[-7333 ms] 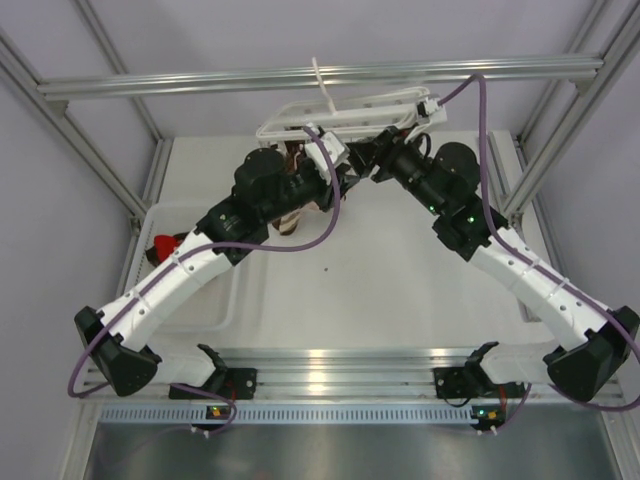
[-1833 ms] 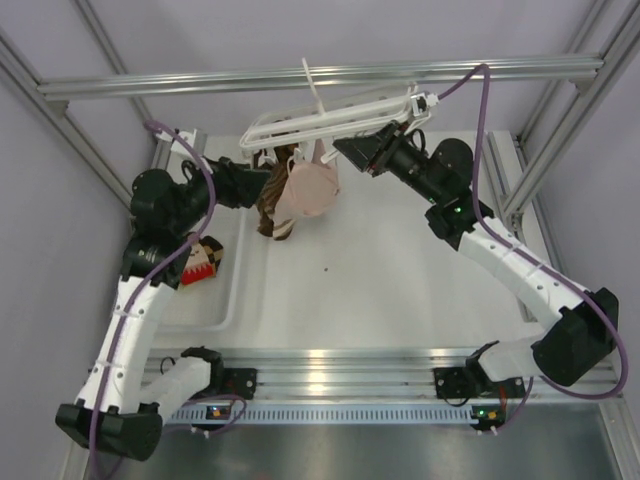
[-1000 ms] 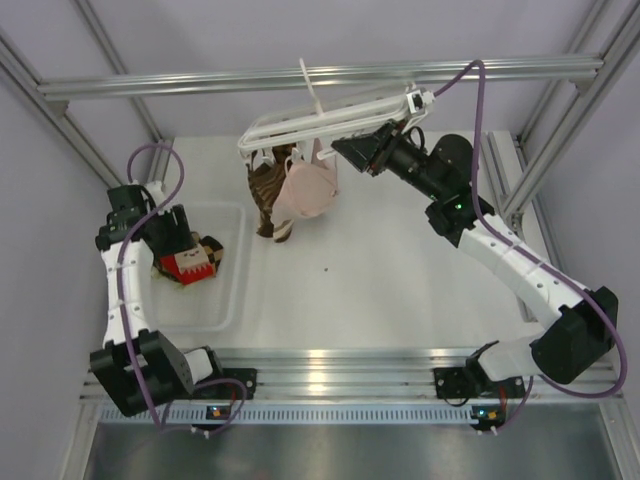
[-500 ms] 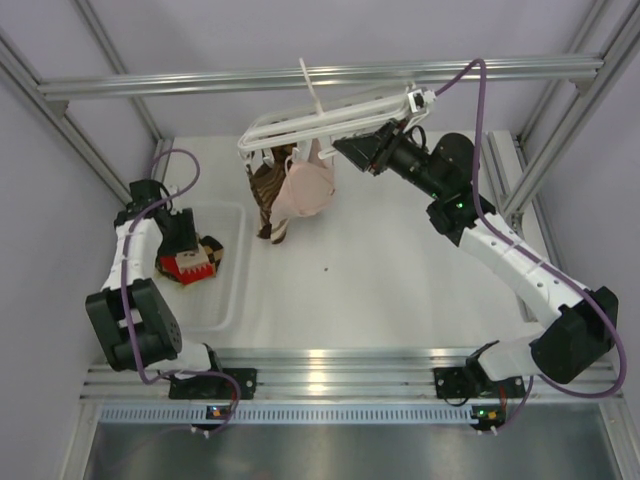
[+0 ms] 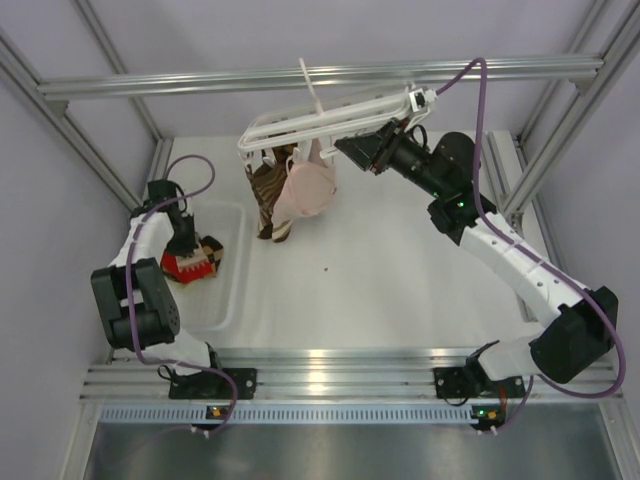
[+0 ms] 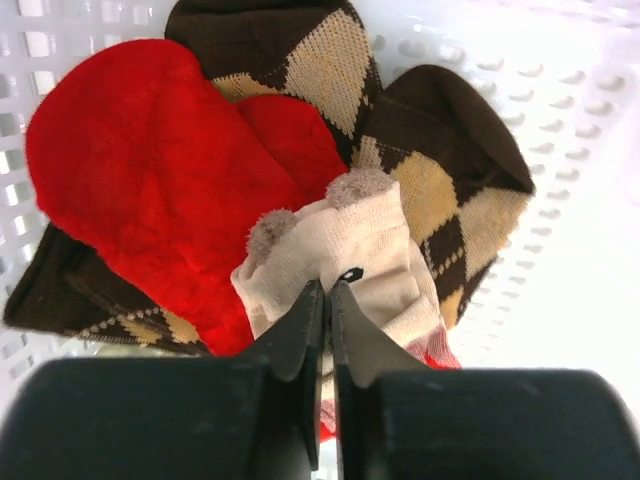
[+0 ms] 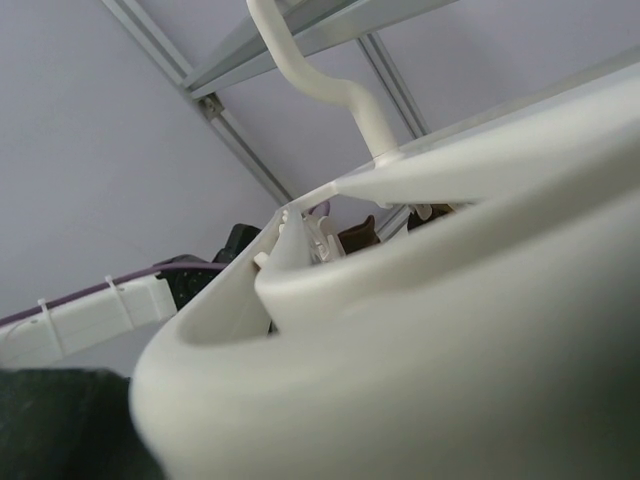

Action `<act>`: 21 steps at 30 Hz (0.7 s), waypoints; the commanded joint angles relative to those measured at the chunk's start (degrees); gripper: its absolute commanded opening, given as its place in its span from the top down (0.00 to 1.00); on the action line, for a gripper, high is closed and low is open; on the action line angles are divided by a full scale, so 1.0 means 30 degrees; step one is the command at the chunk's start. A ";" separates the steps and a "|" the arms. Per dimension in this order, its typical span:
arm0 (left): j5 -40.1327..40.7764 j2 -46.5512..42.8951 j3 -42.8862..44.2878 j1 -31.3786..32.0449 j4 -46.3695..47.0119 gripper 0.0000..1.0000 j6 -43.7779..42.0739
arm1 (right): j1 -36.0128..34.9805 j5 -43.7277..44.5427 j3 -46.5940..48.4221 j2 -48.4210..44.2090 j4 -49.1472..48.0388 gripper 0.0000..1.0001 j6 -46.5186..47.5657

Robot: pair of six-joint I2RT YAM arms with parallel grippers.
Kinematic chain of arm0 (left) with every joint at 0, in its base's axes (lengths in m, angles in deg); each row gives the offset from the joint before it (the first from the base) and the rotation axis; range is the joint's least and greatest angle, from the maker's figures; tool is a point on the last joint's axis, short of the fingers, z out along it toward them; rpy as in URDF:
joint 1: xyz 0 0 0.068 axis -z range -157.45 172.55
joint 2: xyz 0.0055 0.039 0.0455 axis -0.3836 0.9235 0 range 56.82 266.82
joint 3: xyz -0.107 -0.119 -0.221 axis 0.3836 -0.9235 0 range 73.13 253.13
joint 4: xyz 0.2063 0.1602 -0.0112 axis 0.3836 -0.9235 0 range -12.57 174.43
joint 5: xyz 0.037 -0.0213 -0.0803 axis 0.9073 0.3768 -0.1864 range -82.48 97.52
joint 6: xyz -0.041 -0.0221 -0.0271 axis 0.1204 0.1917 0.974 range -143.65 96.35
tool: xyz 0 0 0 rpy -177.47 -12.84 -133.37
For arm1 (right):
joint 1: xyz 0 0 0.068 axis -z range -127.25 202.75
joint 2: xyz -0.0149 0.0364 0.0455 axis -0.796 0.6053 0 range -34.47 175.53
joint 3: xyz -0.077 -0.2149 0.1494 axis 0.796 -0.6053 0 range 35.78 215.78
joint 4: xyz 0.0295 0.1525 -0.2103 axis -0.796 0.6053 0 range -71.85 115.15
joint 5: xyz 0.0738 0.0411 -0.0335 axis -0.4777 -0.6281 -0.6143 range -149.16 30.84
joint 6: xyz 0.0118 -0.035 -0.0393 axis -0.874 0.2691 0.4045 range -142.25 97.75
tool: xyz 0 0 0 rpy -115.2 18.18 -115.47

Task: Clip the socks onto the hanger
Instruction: Pick up the sock from the bin.

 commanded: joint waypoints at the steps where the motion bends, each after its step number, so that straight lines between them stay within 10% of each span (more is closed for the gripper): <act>1: -0.0253 -0.1866 0.0506 -0.0006 -0.0463 0.94 -0.0190 | 0.0205 -0.0364 0.0426 0.0098 -0.0197 1.00 0.0024; 14: -0.3736 -1.0365 0.3175 -0.0006 -0.2723 1.00 -0.1860 | 0.0205 -0.0452 0.0103 -0.0136 -0.0344 1.00 -0.0152; 21: -0.5322 -1.4818 0.0866 -0.0006 0.1054 1.00 -0.2854 | 0.0205 -0.0569 0.0132 -0.0165 -0.0403 1.00 -0.0181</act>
